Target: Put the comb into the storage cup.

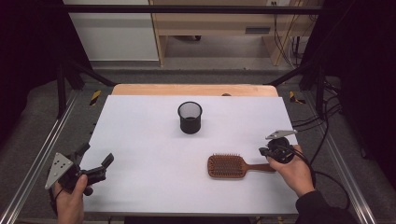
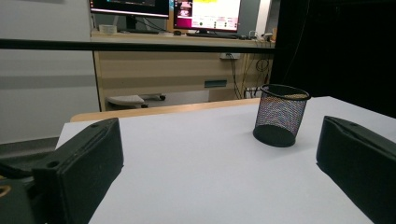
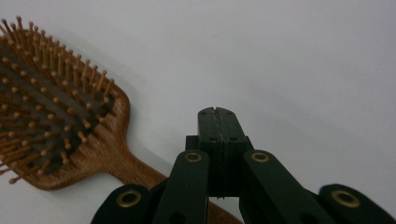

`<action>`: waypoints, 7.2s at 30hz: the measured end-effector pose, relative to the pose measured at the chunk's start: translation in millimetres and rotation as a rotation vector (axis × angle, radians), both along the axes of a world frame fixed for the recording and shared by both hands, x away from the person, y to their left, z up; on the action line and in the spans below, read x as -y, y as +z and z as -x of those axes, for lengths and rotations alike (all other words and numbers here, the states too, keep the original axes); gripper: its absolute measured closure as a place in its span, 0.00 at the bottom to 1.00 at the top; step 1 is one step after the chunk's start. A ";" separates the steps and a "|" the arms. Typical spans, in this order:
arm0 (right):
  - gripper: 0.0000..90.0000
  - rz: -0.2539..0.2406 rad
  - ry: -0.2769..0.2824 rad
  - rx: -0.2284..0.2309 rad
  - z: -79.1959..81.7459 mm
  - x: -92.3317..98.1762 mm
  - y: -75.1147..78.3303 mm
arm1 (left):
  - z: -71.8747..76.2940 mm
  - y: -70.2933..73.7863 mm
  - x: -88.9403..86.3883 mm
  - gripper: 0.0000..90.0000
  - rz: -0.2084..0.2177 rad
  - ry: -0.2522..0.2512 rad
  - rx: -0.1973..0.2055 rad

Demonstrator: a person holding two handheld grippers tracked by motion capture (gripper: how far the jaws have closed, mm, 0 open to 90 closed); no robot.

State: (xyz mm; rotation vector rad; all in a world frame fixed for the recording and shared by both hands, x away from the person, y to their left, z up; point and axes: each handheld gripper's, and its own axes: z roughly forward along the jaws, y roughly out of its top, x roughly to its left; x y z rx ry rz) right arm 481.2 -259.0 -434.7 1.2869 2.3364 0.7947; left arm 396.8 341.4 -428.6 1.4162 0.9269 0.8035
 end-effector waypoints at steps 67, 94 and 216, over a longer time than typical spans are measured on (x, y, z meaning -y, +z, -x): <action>0.97 -0.019 0.075 -0.141 65.5 -21.7 -1.5 | 0.0 0.4 1.2 0.01 -0.017 -0.010 0.001; 0.12 0.010 0.079 -0.165 69.1 -48.1 -7.3 | -0.1 0.3 3.4 0.01 -0.027 -0.026 -0.004; 0.81 -0.291 0.183 0.415 53.6 -89.9 27.5 | -97.3 77.0 253.3 0.08 0.241 -0.555 -0.291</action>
